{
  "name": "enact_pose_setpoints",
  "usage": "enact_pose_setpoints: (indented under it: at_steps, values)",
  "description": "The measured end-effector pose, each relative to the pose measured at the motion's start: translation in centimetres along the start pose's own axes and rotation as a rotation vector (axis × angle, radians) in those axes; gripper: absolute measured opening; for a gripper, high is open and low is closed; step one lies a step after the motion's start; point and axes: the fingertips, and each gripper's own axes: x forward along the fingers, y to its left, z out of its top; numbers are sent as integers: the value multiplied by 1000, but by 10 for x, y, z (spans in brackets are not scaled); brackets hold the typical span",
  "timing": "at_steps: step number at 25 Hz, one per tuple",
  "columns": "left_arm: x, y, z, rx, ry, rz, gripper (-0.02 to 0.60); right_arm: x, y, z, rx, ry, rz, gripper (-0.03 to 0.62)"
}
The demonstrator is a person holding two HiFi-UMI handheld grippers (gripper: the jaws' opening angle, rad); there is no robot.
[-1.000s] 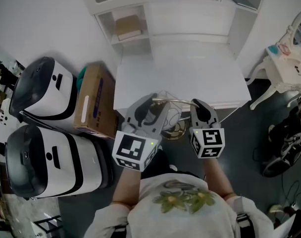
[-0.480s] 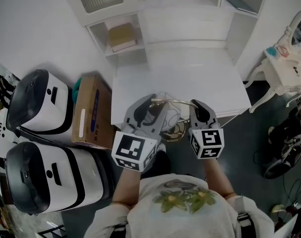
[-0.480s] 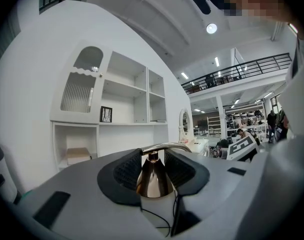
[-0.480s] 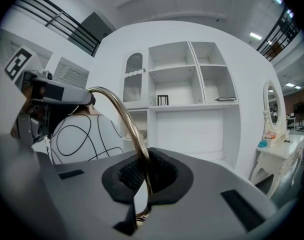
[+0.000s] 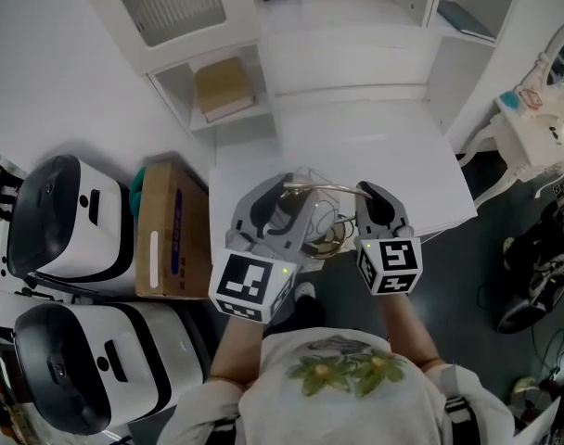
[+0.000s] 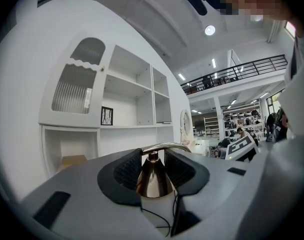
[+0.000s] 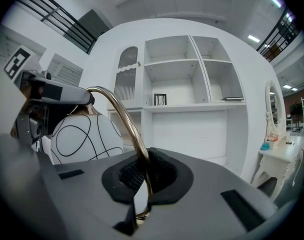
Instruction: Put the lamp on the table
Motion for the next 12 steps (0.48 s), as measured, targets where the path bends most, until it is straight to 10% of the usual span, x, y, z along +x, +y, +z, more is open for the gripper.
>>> enact_pose_setpoints:
  at_steps: [12]
  values:
    - [40,70,-9,-8,-10,-57,160,76,3,3,-4,0,-58,28]
